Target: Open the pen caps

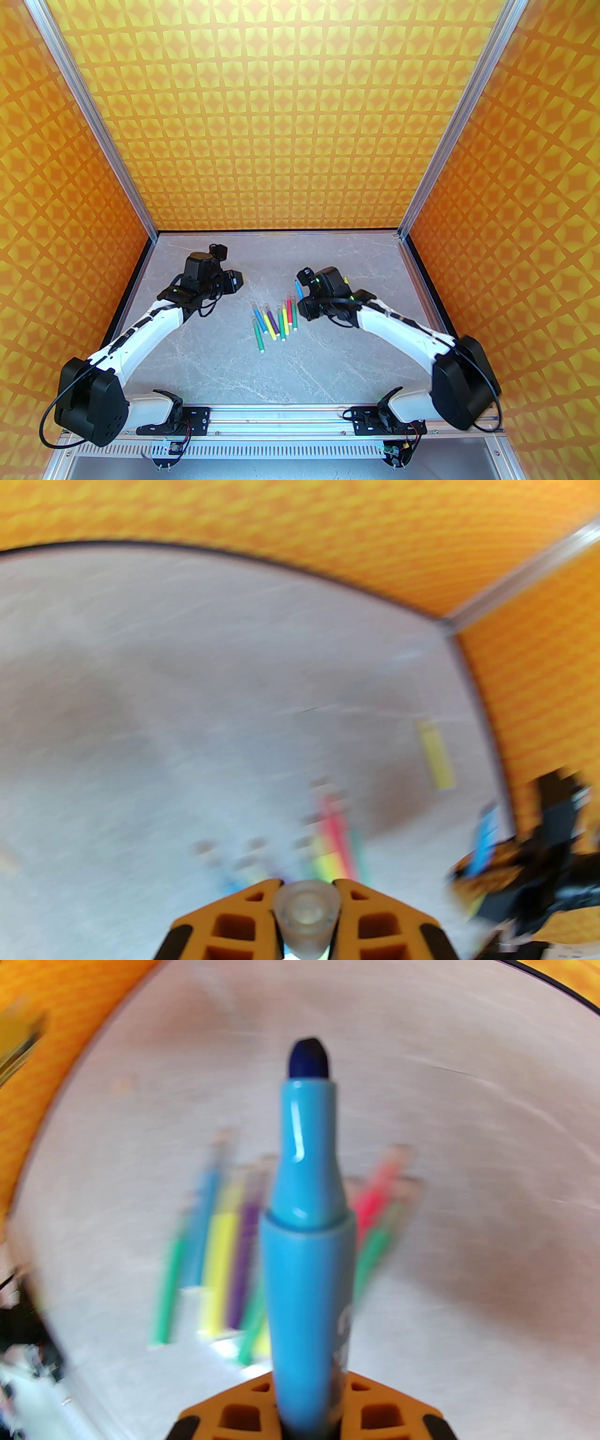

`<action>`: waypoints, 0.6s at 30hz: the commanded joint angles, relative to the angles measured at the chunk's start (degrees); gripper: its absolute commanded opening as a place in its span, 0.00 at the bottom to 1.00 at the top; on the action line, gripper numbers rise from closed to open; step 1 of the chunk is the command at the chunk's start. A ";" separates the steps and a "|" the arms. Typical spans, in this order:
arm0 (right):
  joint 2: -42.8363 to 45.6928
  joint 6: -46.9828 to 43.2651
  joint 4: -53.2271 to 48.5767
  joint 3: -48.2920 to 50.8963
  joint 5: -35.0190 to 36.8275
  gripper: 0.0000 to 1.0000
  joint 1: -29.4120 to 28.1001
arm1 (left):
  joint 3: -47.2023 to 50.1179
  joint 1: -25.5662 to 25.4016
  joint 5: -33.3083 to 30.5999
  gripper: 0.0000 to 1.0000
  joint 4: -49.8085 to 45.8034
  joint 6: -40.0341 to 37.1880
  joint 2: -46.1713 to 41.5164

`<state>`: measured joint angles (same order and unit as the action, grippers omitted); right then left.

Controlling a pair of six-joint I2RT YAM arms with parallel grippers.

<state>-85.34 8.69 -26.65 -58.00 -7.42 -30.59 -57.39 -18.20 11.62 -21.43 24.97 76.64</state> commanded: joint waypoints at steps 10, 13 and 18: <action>-12.59 -4.44 -7.69 -7.70 15.70 0.00 4.51 | -4.90 4.77 -11.06 0.00 -16.05 -5.86 8.85; -15.00 -5.06 -8.74 -9.16 18.18 0.00 5.74 | -5.28 6.76 -11.27 0.00 -15.56 -6.33 12.73; -18.15 -5.48 -8.89 -10.43 18.28 0.00 8.20 | -7.22 8.92 -11.33 0.00 -14.51 -6.44 19.41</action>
<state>-102.08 4.29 -34.02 -66.92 8.88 -23.40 -62.41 -10.17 1.72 -34.76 19.99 93.58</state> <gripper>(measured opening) 0.163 0.151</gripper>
